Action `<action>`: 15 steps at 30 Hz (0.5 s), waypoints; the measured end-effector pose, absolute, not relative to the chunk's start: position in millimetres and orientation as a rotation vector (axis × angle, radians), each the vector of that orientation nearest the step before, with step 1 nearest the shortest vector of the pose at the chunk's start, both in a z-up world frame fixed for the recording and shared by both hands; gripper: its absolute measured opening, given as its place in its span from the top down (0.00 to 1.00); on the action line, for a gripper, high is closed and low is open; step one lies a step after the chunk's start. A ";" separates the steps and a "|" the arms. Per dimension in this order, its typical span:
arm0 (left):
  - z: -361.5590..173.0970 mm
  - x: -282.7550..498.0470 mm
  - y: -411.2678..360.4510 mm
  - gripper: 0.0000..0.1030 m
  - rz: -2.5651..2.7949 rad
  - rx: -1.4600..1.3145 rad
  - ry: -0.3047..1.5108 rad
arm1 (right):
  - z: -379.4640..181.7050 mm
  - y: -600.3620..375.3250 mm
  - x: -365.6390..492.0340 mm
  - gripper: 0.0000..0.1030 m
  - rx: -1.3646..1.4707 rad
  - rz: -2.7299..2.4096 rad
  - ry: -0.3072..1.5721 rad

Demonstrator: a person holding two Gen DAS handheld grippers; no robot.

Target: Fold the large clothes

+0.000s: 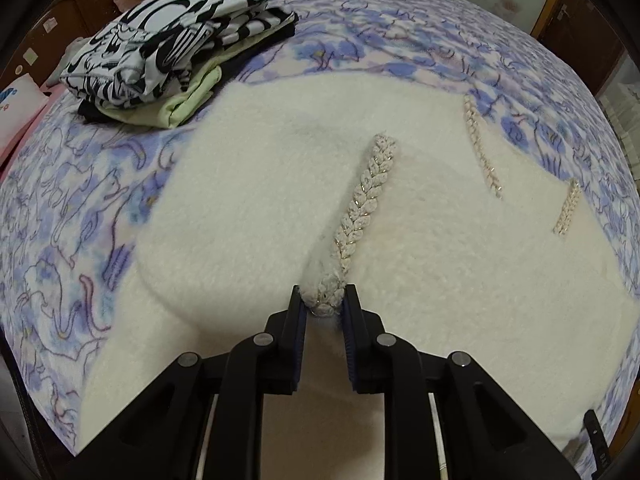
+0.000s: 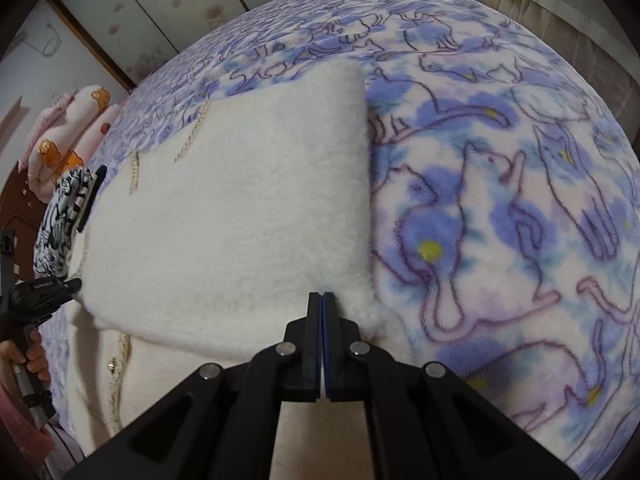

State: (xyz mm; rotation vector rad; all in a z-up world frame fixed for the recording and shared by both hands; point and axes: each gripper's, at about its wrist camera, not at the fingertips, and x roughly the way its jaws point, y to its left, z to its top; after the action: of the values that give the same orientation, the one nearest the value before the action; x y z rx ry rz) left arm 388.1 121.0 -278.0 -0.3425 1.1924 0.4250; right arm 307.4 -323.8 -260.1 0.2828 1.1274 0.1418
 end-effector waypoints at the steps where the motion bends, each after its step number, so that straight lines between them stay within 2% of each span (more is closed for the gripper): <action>1: -280.3 386.5 123.3 0.80 0.430 -0.354 1.199 | -261.0 -322.3 307.8 1.00 0.275 0.136 1.128; 5: -273.7 382.7 127.4 0.77 0.435 -0.398 1.183 | -259.9 -321.0 306.3 1.00 0.264 0.123 1.125; 9: -246.0 377.1 103.0 0.70 0.504 -0.184 1.159 | -248.4 -308.4 303.3 1.00 0.197 0.158 1.126; 12: -226.9 367.8 81.3 0.70 0.390 -0.178 1.123 | -243.7 -292.6 300.7 1.00 0.235 0.276 1.143; 15: -232.2 367.6 52.5 0.71 0.220 -0.234 1.193 | -244.3 -265.3 299.2 1.00 0.256 0.394 1.155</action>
State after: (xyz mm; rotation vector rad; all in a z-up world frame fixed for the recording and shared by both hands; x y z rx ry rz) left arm 367.6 52.5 -232.2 -0.2336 1.1927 0.2205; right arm 299.2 -265.3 -244.3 0.2560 1.1552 0.3940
